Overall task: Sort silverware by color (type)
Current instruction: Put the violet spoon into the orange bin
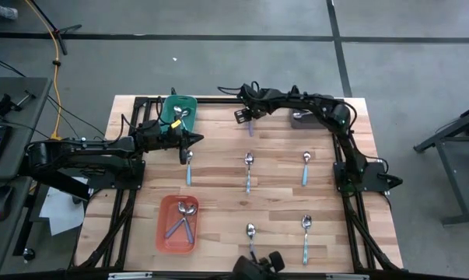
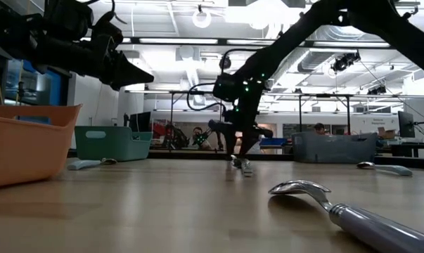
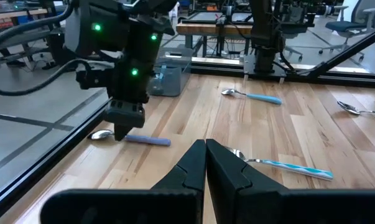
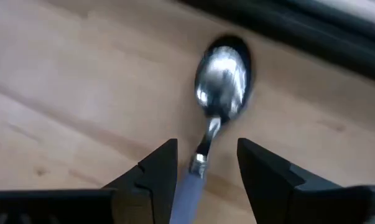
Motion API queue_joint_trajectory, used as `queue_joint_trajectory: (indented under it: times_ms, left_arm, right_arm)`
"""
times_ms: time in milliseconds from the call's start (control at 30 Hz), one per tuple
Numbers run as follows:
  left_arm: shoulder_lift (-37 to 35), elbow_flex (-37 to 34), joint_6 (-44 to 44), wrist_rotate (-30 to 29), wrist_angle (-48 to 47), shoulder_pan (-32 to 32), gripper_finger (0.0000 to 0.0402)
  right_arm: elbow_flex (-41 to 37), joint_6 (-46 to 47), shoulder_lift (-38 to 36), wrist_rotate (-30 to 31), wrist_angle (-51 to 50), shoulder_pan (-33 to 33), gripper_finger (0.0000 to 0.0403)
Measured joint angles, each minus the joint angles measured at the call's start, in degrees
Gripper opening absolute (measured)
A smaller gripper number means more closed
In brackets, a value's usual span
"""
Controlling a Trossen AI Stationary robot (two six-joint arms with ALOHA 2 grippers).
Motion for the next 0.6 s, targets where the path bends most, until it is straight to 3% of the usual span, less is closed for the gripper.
queue_joint_trajectory:
  times_ms: [200, 600]
  left_arm:
    - [0.0, 0.0, 0.0, 0.0, -0.7, 0.0, 0.0003]
    - [0.0, 0.0, 0.0, 0.0, -0.9, 0.0, 0.0003]
  right_arm:
    - [-0.1, -2.3, 0.1, -1.6, -6.4, -1.1, 0.0123]
    - [0.0, -14.0, -0.1, -6.1, -9.5, -1.5, 0.0036]
